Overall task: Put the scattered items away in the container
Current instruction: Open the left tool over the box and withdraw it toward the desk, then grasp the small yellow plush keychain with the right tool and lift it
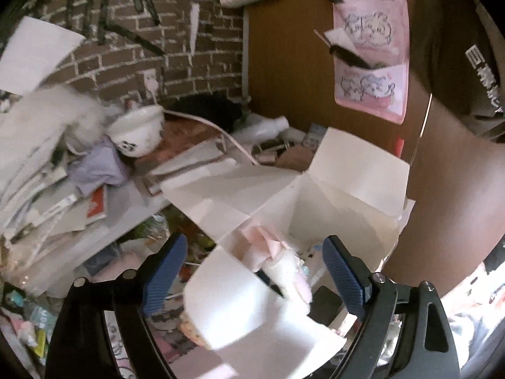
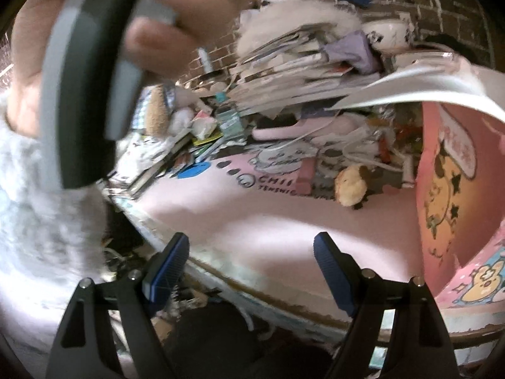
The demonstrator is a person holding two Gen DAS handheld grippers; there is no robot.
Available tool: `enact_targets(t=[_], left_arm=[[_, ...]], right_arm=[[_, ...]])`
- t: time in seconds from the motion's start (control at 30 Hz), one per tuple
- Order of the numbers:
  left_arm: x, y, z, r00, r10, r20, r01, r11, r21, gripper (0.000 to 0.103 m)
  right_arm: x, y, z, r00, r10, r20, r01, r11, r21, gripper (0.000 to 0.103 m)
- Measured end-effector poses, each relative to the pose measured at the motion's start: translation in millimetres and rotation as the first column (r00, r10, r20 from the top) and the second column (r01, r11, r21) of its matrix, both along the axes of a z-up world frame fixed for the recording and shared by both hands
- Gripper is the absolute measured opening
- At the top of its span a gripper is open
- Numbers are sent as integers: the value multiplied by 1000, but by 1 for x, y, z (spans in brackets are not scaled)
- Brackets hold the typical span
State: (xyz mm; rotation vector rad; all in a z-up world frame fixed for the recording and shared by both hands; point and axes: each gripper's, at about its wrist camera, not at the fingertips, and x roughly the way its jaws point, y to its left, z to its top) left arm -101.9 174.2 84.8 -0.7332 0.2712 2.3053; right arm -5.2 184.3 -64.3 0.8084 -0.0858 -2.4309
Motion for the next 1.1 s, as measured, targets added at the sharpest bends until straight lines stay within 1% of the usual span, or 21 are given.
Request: enact_targets(t=[0.17,0.3,0.4,0.47,0.5,0.53,0.63,0.8,0.9,1.0,1.1], left_arm=[[13,-33,8,994,79,-71,-78,997,16,95],[23,-65,8,982,156,-107,-153,988,35,97],[31,-90,1,966,225,-125,-220,974,47,102],[35,-105,-5,954,268,-135,-264,963,45,102],[37,-113,-9,947,291,-138,-288,957,44,102],[39,-119,-13,942,308,-137,-305,951,45,102],[45,-142,-28,935,338,-109,-332,941,66,102],[50,-166,-50,927,372,-47,-365,924,115,102],[53,-177,-63,923,385,-15,-379,915,138,102],[56,-185,-72,920,391,1,-387,909,155,102],[57,-192,-78,918,397,14,-393,903,172,102]], right_arm=[[2,-6,-7,990,-103,-100,108,993,44,79],[-1,-10,-14,961,-206,-187,227,969,99,79],[-5,-12,-17,936,-262,-235,299,945,135,78],[-10,-13,-19,922,-288,-260,335,929,156,75],[-12,-14,-20,915,-297,-274,351,920,174,71],[-15,-16,-21,909,-301,-288,364,910,197,68],[-22,-20,-23,900,-312,-304,388,892,232,65],[-45,-26,-27,894,-343,-287,422,862,282,64],[-58,-31,-30,889,-357,-288,442,834,330,64],[-69,-36,-32,882,-362,-300,458,806,374,64],[-76,-43,-32,887,-347,-305,450,799,398,64]])
